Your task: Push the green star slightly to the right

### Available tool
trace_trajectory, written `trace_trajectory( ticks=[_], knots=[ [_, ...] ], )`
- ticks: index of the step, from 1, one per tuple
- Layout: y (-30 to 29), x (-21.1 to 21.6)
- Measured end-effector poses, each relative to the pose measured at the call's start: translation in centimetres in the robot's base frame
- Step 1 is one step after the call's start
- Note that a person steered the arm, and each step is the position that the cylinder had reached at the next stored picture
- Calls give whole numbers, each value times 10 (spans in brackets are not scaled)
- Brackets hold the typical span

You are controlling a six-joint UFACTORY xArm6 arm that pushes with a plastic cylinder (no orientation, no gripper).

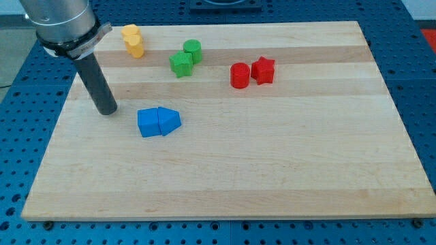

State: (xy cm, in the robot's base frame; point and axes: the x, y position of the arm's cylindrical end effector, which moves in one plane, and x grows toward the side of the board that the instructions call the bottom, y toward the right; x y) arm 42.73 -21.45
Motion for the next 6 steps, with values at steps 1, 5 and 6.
trace_trajectory(
  ticks=[1, 5, 6],
  knots=[
    [1, -17],
    [84, -102],
    [114, -102]
  ],
)
